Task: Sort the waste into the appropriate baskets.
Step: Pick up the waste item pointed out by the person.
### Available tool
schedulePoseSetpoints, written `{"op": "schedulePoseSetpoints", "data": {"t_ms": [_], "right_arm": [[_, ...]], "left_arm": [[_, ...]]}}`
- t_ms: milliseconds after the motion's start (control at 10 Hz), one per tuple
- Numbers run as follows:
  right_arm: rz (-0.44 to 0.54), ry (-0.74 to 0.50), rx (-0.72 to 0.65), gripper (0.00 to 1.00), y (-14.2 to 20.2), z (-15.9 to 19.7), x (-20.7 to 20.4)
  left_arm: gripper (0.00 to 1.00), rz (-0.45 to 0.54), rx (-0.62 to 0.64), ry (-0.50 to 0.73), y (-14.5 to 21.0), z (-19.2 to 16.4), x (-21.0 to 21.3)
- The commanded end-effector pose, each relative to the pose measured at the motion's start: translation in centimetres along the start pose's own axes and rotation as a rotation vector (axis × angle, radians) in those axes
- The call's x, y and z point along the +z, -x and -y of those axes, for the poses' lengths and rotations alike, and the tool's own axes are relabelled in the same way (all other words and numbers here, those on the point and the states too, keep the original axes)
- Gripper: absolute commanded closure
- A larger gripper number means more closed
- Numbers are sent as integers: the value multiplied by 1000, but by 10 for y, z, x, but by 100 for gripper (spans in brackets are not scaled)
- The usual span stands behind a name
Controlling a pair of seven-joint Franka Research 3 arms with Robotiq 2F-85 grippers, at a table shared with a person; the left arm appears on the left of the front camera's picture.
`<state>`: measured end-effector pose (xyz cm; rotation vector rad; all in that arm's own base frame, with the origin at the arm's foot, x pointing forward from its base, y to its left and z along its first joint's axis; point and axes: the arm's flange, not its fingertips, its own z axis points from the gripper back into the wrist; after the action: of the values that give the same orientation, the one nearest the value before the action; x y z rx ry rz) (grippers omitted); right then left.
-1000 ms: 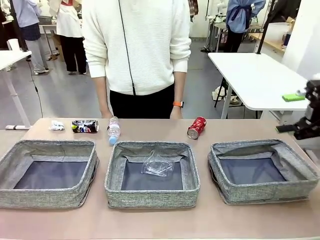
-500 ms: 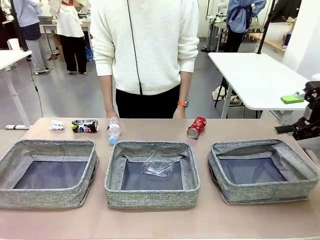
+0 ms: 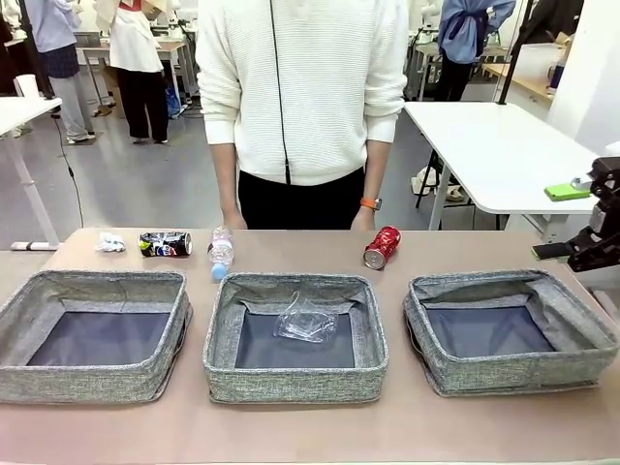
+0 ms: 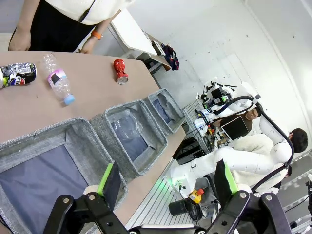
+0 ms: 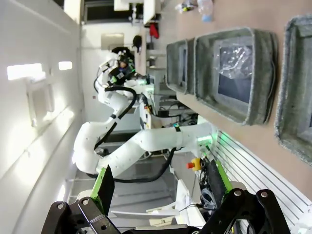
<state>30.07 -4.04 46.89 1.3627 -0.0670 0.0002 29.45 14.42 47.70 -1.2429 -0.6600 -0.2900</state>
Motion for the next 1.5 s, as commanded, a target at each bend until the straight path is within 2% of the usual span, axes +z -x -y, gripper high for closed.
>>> {"op": "schedulePoseSetpoints", "data": {"t_ms": [0, 1400], "right_arm": [[6, -18, -20, 0, -1, -5, -1], [6, -18, -20, 0, -1, -5, -1]], "left_arm": [[0, 18, -15, 19, -1, 2, -1], [0, 18, -15, 19, -1, 2, -1]]}}
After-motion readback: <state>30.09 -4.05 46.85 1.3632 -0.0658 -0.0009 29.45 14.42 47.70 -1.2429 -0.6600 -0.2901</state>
